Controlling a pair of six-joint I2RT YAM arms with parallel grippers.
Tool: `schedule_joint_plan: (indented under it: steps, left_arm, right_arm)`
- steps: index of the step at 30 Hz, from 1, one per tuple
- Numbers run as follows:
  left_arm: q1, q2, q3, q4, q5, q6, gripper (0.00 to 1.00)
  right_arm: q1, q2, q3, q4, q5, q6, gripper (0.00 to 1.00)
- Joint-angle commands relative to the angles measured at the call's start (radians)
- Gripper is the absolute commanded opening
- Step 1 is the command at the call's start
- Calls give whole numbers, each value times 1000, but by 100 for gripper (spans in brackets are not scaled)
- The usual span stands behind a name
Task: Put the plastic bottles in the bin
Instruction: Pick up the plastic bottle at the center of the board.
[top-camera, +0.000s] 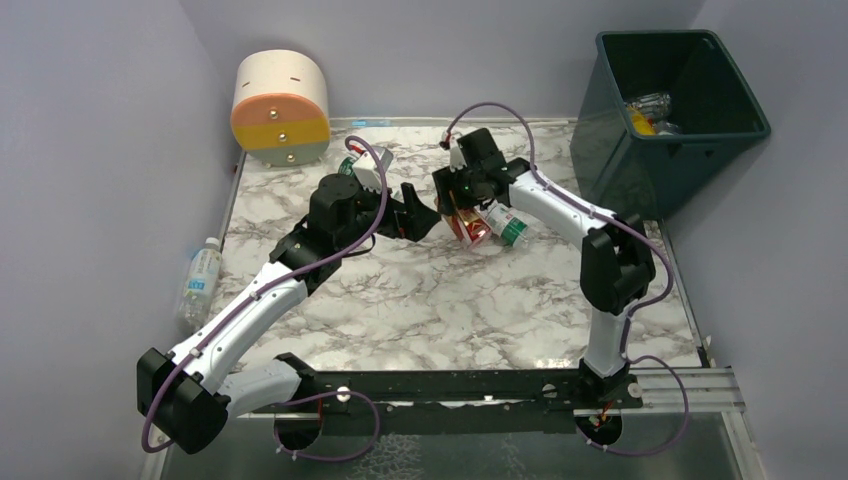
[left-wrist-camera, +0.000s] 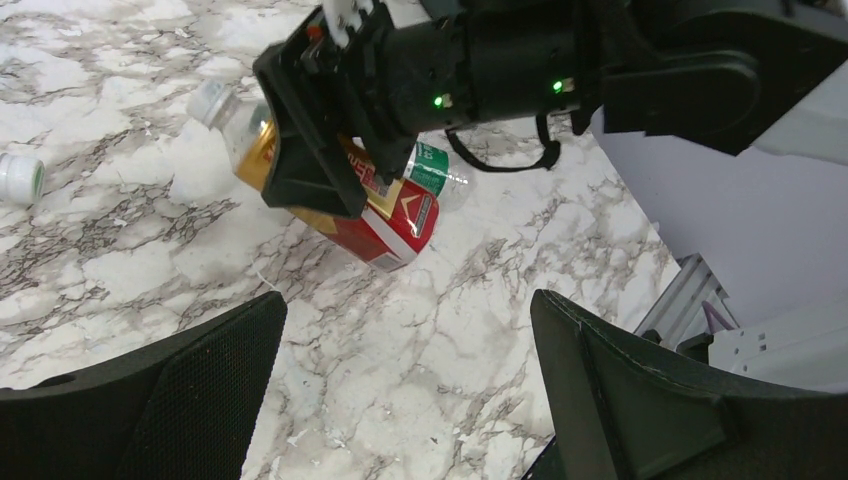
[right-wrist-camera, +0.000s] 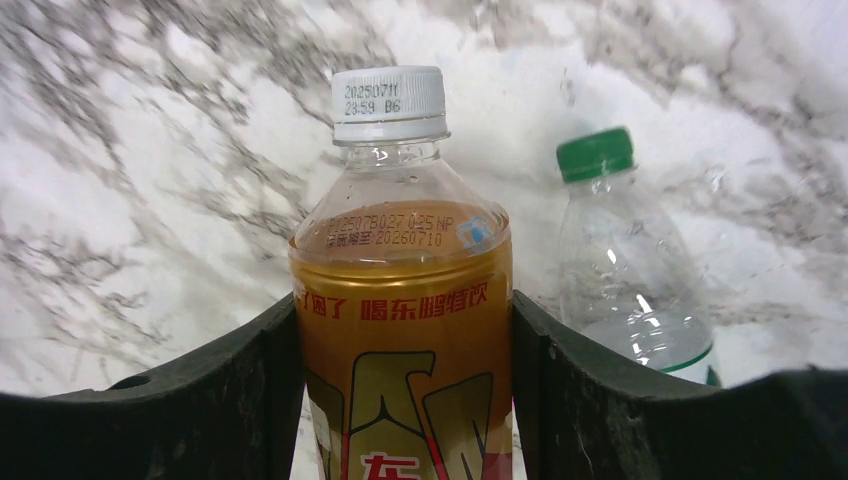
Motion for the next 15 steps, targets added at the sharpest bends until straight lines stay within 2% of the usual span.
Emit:
schedule_joint_plan:
  steps: [1,15]
  left_arm:
    - [4,-19,-4,11,-12,0,99]
    - [4,-34,-12,8,-13,-2,99]
  right_arm:
    - [9,-70,73,-19,-29,5,55]
    - [9,-225,145,32,63,-19,56]
